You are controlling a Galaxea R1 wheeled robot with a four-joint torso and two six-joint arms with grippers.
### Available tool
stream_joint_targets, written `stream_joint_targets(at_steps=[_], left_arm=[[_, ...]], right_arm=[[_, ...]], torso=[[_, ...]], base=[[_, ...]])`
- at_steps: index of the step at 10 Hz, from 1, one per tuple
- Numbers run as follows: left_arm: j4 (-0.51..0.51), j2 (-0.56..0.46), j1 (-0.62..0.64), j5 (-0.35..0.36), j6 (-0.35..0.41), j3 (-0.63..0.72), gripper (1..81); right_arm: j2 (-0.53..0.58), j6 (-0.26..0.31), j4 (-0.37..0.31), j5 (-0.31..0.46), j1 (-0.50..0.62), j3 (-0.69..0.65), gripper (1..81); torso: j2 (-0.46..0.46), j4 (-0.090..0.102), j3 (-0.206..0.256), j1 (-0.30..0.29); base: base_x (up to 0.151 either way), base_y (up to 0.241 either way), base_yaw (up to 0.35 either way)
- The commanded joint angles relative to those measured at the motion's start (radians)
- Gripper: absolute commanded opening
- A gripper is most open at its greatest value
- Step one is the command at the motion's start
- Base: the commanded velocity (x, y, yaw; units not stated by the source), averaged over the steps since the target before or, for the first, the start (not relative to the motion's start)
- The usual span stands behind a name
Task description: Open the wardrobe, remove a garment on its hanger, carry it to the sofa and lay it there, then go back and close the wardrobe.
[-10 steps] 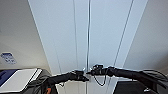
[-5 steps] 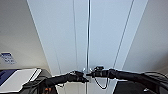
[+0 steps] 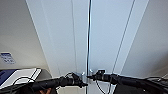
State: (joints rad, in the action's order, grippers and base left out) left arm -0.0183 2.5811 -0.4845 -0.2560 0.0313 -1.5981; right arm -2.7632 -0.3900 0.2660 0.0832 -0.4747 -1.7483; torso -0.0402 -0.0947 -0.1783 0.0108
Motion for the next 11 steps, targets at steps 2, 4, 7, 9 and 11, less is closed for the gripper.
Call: stream_joint_targets(at_steps=[2,4,7,9,11], left_arm=[[-0.087,-0.142,-0.137,0.060,0.019,0.434,81.1],[-0.137,-0.229,-0.210,0.089,0.019,0.496,81.1],[-0.186,-0.361,-0.299,0.118,0.019,0.587,81.1],[-0.195,-0.450,-0.335,0.171,0.029,0.654,81.1],[-0.221,-0.550,-0.371,0.205,0.030,0.740,81.1]], right_arm=[[0.001,-0.033,-0.018,0.066,-0.016,0.317,81.1],[0.113,-0.033,0.024,0.052,-0.075,0.440,81.1],[0.335,-0.033,0.074,-0.058,-0.167,0.607,81.1],[0.466,-0.035,0.117,-0.115,-0.233,0.694,81.1],[0.593,-0.035,0.150,-0.199,-0.292,0.767,81.1]], torso=[[0.000,0.000,0.000,0.000],[0.000,0.000,0.000,0.000],[0.000,0.000,0.001,0.000],[0.000,0.000,0.001,0.000],[0.000,0.000,0.001,0.000]], base=[[0.000,0.000,0.000],[0.000,0.000,0.000],[0.000,0.000,0.000],[0.000,0.000,0.000],[0.000,0.000,0.000]])
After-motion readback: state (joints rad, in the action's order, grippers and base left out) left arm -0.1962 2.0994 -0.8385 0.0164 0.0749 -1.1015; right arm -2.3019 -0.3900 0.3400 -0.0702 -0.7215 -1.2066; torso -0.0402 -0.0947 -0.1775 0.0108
